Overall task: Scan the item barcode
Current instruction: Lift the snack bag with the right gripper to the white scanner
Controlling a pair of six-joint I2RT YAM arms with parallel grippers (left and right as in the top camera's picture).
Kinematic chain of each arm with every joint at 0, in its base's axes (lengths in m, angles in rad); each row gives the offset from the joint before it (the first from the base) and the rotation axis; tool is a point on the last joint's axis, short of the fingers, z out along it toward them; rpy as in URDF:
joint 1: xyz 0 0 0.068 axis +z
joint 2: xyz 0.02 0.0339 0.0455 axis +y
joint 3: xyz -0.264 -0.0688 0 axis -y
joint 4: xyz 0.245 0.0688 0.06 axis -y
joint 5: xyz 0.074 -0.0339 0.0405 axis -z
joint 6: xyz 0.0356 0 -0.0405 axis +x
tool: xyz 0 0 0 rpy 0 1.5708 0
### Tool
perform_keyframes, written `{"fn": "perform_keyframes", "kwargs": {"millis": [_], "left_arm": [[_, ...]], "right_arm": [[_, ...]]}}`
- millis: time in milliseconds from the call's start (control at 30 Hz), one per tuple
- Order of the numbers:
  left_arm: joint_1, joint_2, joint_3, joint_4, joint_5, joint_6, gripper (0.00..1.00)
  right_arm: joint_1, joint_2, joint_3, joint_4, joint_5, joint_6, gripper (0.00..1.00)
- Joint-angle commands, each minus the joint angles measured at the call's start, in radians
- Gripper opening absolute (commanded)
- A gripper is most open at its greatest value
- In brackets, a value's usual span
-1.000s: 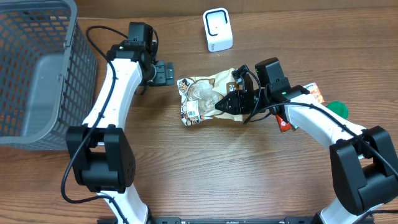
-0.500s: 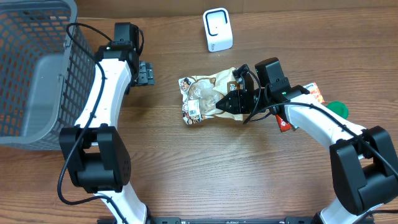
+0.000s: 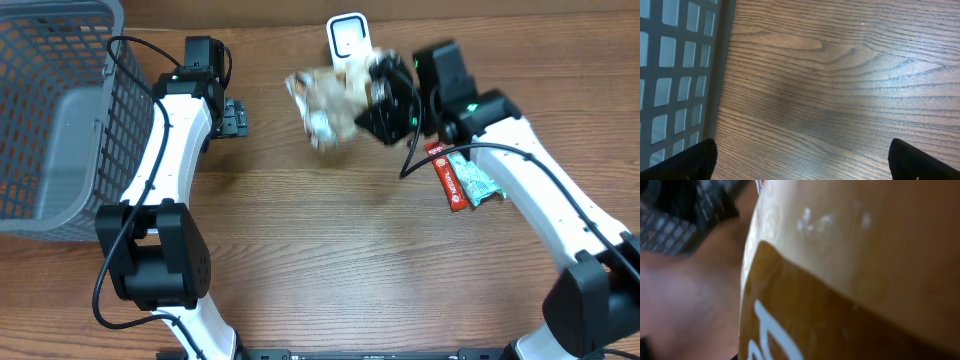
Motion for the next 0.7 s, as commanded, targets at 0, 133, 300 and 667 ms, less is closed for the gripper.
{"fn": "perform_keyframes", "kwargs": {"millis": [0, 133, 300, 667], "left_arm": [[-0.001, -0.019, 0.015, 0.002, -0.016, -0.014, 1.00], [-0.001, -0.019, 0.015, 0.002, -0.016, -0.014, 1.00], [-0.001, -0.019, 0.015, 0.002, -0.016, -0.014, 1.00], [-0.001, -0.019, 0.015, 0.002, -0.016, -0.014, 1.00]], "right_arm": [[0.011, -0.047, 0.137, -0.006, 0.131, -0.177, 0.03], [0.011, -0.047, 0.211, 0.046, 0.200, -0.316, 0.03], [0.011, -0.022, 0.210, 0.152, 0.296, -0.446, 0.04], [0.011, 0.133, 0.209, 0.311, 0.492, -0.553, 0.04]]}}
